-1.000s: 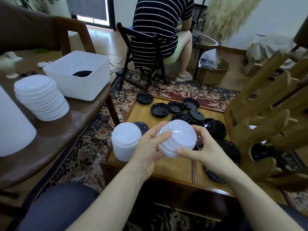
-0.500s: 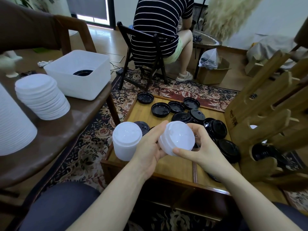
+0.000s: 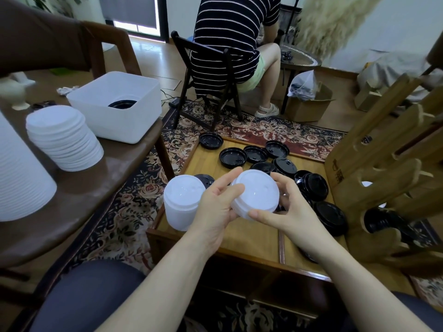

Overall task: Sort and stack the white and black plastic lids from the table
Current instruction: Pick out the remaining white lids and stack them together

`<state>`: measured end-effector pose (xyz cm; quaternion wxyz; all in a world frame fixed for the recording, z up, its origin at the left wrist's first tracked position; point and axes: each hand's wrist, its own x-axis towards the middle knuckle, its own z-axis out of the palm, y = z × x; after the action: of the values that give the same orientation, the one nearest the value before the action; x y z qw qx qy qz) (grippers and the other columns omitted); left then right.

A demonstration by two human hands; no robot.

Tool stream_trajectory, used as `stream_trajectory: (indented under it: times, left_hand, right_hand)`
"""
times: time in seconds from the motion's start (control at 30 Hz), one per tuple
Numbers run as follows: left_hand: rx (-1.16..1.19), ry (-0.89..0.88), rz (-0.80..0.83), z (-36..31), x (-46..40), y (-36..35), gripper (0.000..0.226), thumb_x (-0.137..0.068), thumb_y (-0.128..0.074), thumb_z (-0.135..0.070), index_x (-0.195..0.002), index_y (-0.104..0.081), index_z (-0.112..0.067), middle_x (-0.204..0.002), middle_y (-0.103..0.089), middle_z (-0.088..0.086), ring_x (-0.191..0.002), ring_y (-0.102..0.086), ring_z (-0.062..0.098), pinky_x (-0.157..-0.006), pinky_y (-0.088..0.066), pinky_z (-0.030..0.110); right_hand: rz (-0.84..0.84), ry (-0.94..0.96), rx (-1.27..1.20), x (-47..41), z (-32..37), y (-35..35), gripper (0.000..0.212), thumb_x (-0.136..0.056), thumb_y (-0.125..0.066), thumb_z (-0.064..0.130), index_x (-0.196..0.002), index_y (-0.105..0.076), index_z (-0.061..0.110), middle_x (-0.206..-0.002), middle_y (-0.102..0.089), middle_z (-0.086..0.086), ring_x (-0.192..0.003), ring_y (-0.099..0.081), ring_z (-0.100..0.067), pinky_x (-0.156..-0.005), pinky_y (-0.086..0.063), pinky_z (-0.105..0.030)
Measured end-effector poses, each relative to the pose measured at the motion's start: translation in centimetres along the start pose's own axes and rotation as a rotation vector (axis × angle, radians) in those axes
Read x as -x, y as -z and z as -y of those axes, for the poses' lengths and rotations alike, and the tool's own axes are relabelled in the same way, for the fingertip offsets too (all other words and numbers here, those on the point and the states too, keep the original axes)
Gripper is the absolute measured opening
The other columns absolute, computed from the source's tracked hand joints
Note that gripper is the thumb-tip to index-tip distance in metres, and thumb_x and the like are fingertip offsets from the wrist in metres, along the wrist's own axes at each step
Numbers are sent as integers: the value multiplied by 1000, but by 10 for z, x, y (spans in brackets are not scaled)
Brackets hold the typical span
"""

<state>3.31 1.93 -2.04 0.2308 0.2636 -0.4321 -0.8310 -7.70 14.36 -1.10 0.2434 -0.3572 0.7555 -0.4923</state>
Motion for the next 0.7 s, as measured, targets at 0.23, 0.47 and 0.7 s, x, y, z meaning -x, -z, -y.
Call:
stream_trajectory:
  times: [0.23,0.47,0.7]
  left_hand:
    - [-361,-131,-81,-51,1,30,28,-94,-66,-19,-122,-65,-15,-110,-71,-1,-93,-67,12,-68,-57,29]
    - [-484,-145,-181,-89,-10,76,7,-91,-70,-22,-93,-72,-28,-103,-75,0,-84,-67,15,-60,-48,25]
    - [-441,-88,-228,-89,-18,98,6,-91,-71,-21,-96,-73,-20,-111,-73,8,-85,-67,19,-54,-51,22]
  right_hand:
    - [-23,66,-234,-21,22,-31,79,-53,-86,31,-123,-51,25,-130,-58,7,-115,-61,-5,-86,-54,-25]
    - [43,71,-251,-52,36,-67,63,-76,-83,18,-133,-55,20,-129,-62,10,-116,-61,-9,-99,-51,-34]
    - [72,46,-221,-63,38,-85,68,-82,-78,16,-142,-47,19,-137,-57,8,-121,-56,-9,-105,-47,-37]
